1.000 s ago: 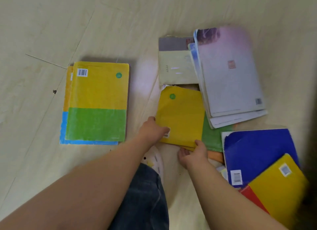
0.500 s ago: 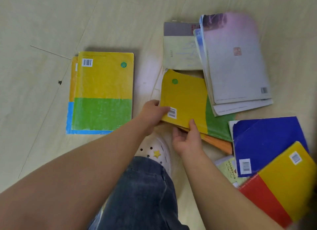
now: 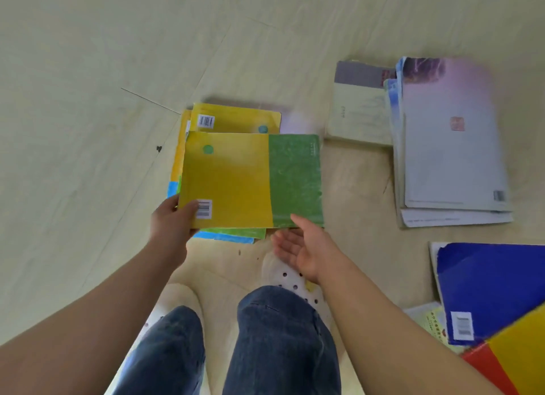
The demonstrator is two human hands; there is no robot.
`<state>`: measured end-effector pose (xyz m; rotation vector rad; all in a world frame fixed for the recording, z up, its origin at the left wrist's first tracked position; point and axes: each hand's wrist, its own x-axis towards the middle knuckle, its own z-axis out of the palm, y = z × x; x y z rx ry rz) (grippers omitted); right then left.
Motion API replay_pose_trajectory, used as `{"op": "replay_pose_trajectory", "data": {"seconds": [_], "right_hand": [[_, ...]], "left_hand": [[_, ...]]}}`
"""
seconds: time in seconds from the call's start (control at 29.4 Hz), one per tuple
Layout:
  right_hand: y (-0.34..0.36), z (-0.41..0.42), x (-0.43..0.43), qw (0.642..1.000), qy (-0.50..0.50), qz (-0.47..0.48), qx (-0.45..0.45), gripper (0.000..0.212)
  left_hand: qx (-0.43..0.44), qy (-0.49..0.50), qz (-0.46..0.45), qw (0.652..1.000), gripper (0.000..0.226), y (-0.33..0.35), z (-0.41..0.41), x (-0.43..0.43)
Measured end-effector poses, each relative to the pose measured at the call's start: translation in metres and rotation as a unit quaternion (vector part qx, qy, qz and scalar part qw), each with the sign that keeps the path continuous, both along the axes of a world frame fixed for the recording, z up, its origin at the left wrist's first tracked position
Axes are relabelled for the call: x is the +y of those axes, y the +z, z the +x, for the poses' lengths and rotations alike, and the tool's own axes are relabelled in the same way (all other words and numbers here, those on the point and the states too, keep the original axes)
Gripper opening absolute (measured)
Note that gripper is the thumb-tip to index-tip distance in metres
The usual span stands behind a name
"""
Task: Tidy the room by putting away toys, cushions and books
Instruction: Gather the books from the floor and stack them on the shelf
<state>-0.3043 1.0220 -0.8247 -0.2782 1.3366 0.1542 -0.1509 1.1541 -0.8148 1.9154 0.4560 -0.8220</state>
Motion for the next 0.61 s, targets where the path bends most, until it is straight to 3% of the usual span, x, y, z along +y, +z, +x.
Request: {"op": "replay_pose_trajectory", "data": {"seconds": [0.07,0.14,0.24,0.34,0.41,0.48,0.58,0.61], "right_hand": [[-0.003,0.004,-0.005,0.998,0.030,-0.041,0.034,0.014],[-0.010,0.010,-0.014,0.988,0.060,-0.120,0.082,0.010],[-0.015,0.020,-0.029,0.965,0.094,-0.218,0.115,0.023],[-0.014,0.026,-0.048,0.949,0.119,-0.259,0.134,0.027],[-0.015,0.031,-0.061,0.935,0.156,-0.281,0.150,0.024],[-0.019,0.037,-0.063,0.929,0.196,-0.272,0.155,0.012],[-0.034,0.039,-0.059,0.930,0.243,-0.231,0.150,0.064],[-0.036,0.041,-0.060,0.925,0.257,-0.236,0.153,0.067]], "left_hand": [[-0.056,-0.122,0.174,0.976,0.046,-0.010,0.006,0.004],[-0.135,-0.321,0.334,0.876,0.066,-0.009,0.001,-0.002],[-0.217,-0.495,0.303,0.785,0.072,-0.008,-0.012,-0.022],[-0.260,-0.604,0.290,0.695,0.076,-0.012,-0.013,-0.048],[-0.288,-0.625,0.289,0.666,0.080,-0.014,0.002,-0.070],[-0.275,-0.628,0.299,0.664,0.087,-0.019,0.026,-0.088],[-0.227,-0.647,0.306,0.660,0.101,-0.024,0.053,-0.102],[-0.229,-0.657,0.308,0.649,0.105,-0.025,0.057,-0.105]]}}
